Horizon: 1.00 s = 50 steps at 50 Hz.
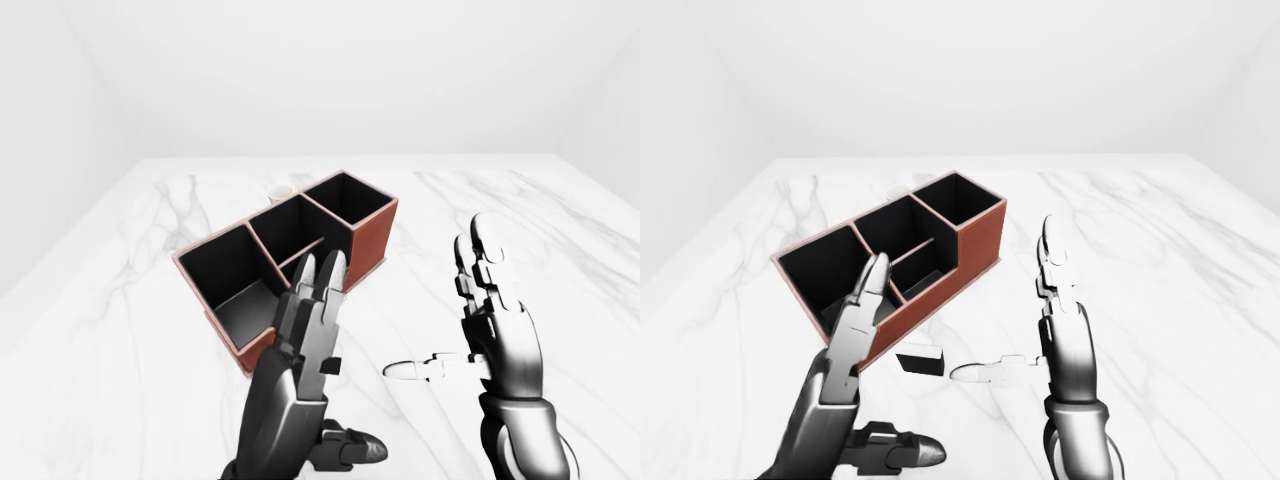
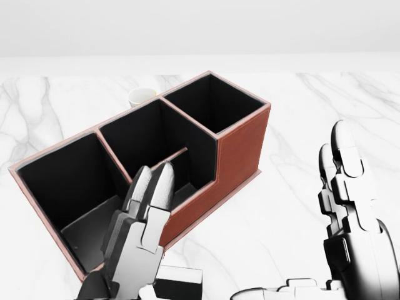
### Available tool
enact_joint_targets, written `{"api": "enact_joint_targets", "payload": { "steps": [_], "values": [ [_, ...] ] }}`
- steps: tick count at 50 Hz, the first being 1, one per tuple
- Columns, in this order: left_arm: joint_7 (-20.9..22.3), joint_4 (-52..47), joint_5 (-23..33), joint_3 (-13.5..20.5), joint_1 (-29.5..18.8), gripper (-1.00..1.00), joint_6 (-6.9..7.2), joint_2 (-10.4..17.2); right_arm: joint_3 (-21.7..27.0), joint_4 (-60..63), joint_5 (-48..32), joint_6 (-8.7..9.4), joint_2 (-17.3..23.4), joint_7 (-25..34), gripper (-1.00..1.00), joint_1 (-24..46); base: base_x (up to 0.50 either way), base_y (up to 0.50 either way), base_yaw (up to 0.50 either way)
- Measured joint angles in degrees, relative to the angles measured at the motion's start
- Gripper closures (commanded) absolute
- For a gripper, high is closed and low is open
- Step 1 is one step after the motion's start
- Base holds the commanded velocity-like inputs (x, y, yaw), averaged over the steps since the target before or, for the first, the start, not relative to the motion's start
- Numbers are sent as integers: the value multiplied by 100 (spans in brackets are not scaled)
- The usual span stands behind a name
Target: Pick up the book and place it in the left compartment of the caddy.
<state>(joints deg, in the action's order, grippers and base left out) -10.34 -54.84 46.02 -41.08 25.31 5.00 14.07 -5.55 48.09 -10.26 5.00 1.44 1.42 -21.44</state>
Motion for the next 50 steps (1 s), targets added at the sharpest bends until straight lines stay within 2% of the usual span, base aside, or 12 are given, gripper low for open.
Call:
{"api": "enact_joint_targets", "payload": {
  "steps": [8, 21, 29, 36, 50],
  "values": [
    [-335, 500, 1389, -308, -198, -100, 0, -54, -8, -10, -4, 0, 2, 0, -100, 17, 0, 0, 0],
    [-671, 1198, 3245, -453, -396, -100, 0, -238, -17, -10, -5, 0, 5, 2, -100, 42, 0, 0, 0],
    [-794, 1529, 4001, -408, -461, -100, 0, -297, -19, -3, -1, 0, 6, -1, -100, 36, 0, 0, 0],
    [-771, 1658, 4510, -405, -380, -100, 0, -223, -23, -15, 1, 0, 7, -3, -100, 38, 0, 0, 0],
    [-573, 1747, 4911, -346, -223, -100, 0, -34, -35, -12, 1, 0, 14, -6, -100, 32, 0, 0, 0]
  ]
}}
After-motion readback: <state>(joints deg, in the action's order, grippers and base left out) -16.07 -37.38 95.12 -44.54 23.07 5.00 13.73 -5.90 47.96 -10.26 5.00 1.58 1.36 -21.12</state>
